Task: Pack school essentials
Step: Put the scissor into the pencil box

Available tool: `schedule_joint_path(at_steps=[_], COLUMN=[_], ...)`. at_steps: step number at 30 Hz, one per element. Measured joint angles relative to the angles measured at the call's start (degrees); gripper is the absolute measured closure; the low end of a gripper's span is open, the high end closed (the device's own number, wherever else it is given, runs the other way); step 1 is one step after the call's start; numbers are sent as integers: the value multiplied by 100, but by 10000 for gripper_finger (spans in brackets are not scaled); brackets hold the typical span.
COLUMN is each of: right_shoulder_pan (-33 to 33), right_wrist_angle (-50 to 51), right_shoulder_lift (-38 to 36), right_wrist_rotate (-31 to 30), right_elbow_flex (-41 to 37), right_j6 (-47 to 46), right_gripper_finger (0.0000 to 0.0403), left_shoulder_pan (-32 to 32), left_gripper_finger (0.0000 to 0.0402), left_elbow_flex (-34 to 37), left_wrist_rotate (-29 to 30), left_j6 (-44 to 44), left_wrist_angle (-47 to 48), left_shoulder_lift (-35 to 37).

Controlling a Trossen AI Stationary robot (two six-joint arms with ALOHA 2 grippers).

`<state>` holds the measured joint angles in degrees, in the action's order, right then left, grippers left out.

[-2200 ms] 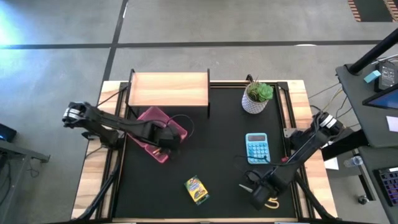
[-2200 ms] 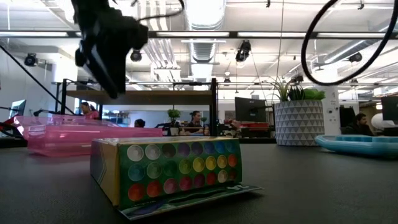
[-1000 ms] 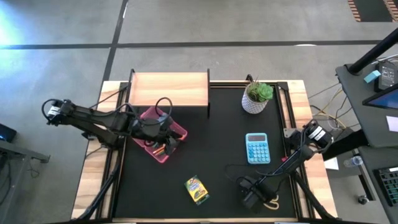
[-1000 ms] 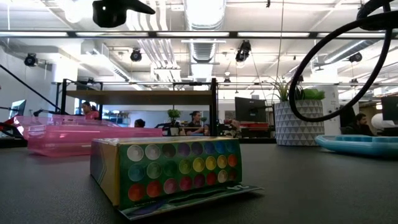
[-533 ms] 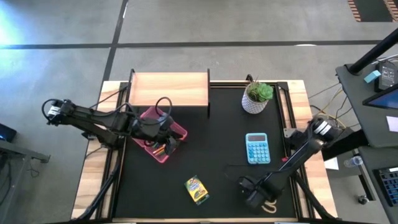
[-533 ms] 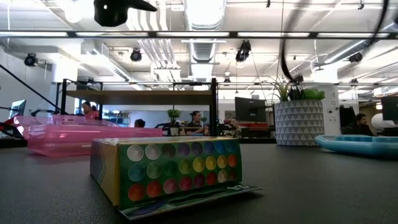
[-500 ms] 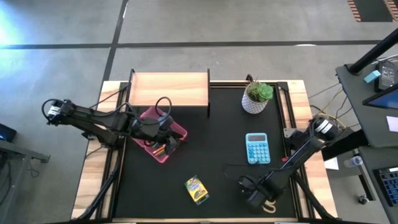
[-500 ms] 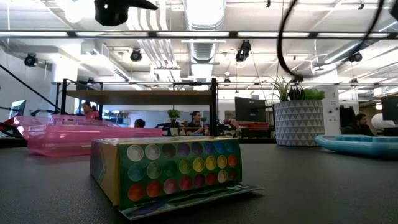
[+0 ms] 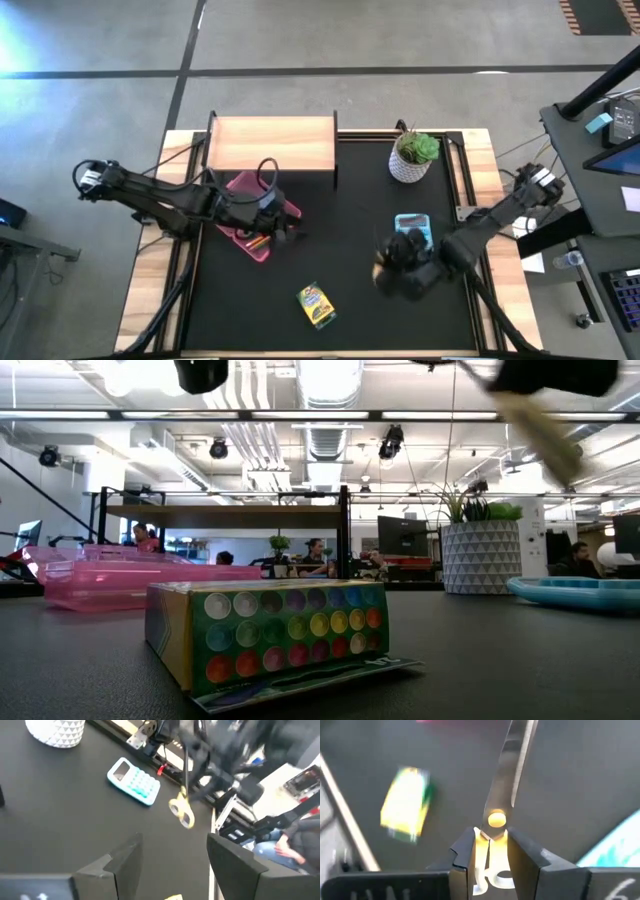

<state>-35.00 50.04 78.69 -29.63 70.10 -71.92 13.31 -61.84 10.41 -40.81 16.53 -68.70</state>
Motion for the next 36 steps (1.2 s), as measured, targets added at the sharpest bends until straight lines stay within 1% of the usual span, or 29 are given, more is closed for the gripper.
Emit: schedule_joint_path(at_steps=[3,5,7,11,13,15,18,20,25,29,32,36], right_shoulder_pan=[381,684,966,1433,1601,1729,1883,1967,2142,2208,2242,2259], right_wrist_angle=[-216,-449,-691,-1125,-1273,-1292,-1371,-1534,-2126,-2482,-2500,-2507], right_shoulder_lift=[-194,-298,-349,-320,-305,-286,-250,-224,-132,-45,-37,-61], right_wrist_rotate=[-680,-992,-1132,-1230,-1314,-1406,-1492,-1554,-1566,-1564,-1556,-1561], right_elbow_flex=[57,136,239,453,599,735,922,959,1043,1068,1125,1133], right_j6=[426,754,1103,1864,2194,2391,2667,2834,3230,3564,3705,3797], right_gripper_finger=[328,328,327,327,328,327,328,328,334,349,364,378], left_shoulder_pan=[-1,-1,-2,-4,-1,-2,-8,-16,-45,-52,-57,-56], left_gripper_finger=[201,201,201,201,201,201,201,201,201,201,201,201], left_elbow_flex=[0,0,1,0,0,-9,-17,-17,-17,-23,-24,-24], left_wrist_rotate=[39,62,110,329,666,1237,2169,2496,2559,2699,2983,3023], left_j6=[139,280,566,1499,1848,2037,2074,2083,2538,2971,3072,3075], left_wrist_angle=[-160,-325,-581,-1122,-1330,-1371,-1440,-1558,-2021,-2314,-2302,-2306], left_shoulder_lift=[-190,-336,-491,-790,-906,-990,-1064,-1083,-1083,-1083,-1083,-1076])
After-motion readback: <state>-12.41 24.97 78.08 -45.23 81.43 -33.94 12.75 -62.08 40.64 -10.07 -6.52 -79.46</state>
